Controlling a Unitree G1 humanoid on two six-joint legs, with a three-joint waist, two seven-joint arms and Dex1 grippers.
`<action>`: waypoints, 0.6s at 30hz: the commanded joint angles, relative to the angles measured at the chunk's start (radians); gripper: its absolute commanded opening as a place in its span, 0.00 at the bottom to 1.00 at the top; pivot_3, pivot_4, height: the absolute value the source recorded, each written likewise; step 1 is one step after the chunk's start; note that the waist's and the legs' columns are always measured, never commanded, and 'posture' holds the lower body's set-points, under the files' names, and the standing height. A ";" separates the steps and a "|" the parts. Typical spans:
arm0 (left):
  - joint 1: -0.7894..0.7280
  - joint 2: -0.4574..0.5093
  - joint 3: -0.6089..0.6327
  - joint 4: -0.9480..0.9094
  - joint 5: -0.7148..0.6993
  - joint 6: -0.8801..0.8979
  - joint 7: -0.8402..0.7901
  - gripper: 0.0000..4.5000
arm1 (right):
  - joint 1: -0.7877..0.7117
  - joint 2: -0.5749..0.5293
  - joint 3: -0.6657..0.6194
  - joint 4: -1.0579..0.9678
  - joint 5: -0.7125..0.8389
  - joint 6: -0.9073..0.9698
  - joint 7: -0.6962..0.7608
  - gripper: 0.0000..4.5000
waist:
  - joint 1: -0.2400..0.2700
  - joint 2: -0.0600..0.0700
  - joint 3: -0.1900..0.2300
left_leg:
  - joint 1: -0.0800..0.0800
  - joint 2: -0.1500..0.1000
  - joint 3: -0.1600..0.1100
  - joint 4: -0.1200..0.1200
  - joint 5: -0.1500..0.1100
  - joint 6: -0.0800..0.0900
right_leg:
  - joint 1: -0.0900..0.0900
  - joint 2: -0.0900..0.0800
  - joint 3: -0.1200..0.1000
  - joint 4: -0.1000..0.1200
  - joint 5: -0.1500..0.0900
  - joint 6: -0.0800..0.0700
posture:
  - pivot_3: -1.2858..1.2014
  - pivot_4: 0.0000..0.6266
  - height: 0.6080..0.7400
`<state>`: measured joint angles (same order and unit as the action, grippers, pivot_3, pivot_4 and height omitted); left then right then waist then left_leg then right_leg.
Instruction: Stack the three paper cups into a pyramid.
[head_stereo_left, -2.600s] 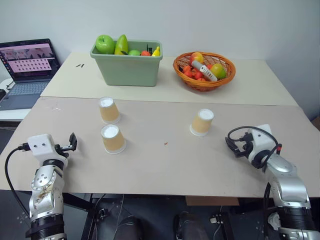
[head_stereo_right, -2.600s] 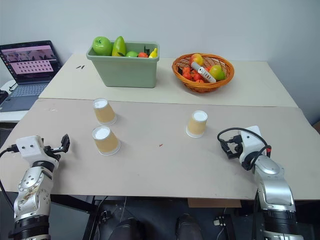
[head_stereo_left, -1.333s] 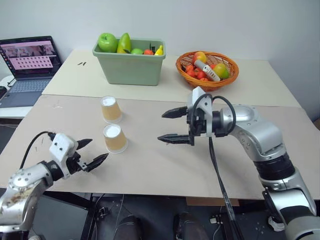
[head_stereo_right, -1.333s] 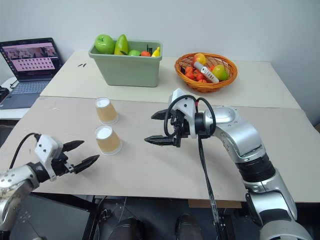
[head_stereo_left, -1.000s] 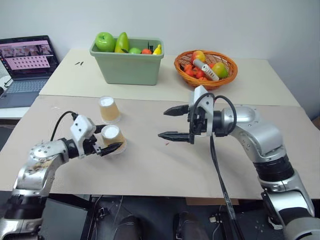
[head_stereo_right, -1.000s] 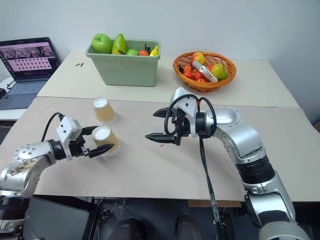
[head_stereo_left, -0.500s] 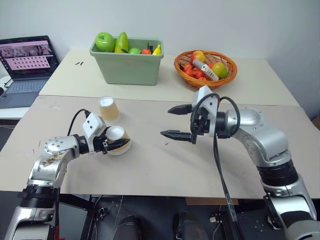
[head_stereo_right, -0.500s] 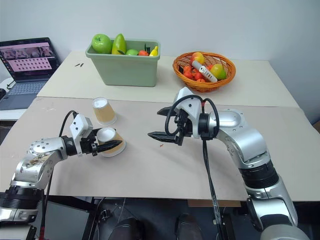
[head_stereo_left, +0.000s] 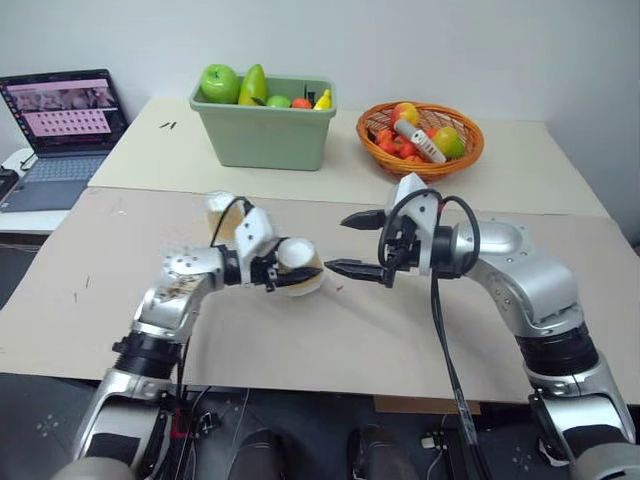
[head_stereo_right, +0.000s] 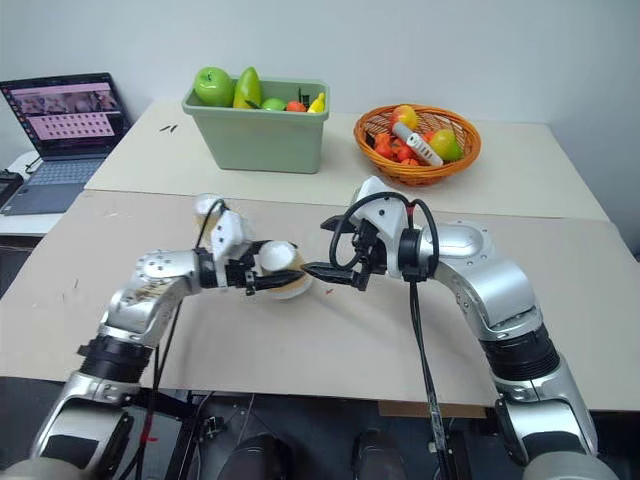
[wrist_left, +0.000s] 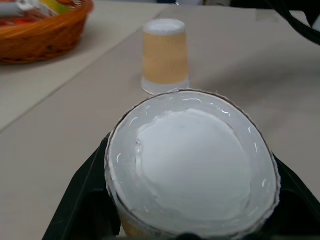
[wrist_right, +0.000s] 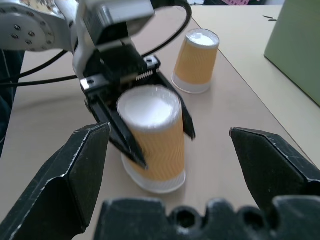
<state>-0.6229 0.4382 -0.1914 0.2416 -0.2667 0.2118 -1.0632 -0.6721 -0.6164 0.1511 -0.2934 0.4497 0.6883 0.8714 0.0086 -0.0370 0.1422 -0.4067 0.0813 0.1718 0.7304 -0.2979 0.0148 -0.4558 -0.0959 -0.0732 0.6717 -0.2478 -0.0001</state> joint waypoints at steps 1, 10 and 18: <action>-0.054 -0.051 -0.030 0.114 0.053 -0.091 -0.009 0.62 | 0.011 -0.021 -0.063 -0.063 0.022 0.023 -0.021 1.00 | 0.000 0.000 0.000 | 0.000 0.000 0.000 0.000 0.000 0.000 | 0.000 0.000 0.000 0.000 0.000 0.000 | 0.52 0.24 0.75; -0.066 -0.085 0.000 0.139 0.054 -0.137 -0.027 0.99 | 0.032 -0.029 -0.091 -0.097 0.032 0.057 -0.046 1.00 | 0.002 0.000 0.000 | 0.000 0.000 -0.001 0.001 0.000 0.000 | 0.000 0.000 0.000 0.000 0.000 0.000 | 0.52 0.24 0.75; 0.062 0.106 0.175 -0.321 -0.097 0.159 0.026 0.99 | 0.023 -0.016 -0.076 -0.064 0.028 0.039 -0.025 1.00 | -0.014 0.000 0.000 | 0.000 0.001 -0.004 0.000 0.000 0.000 | 0.000 0.000 0.001 0.000 0.000 0.000 | 0.52 0.24 0.75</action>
<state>-0.5904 0.5104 -0.0848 0.0647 -0.2964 0.2853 -1.0575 -0.6433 -0.6310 0.1029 -0.3454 0.4593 0.7480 0.8378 -0.0052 -0.0366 0.1422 -0.4063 0.0828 0.1667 0.7305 -0.2979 0.0150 -0.4562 -0.0957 -0.0716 0.6720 -0.2478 0.0000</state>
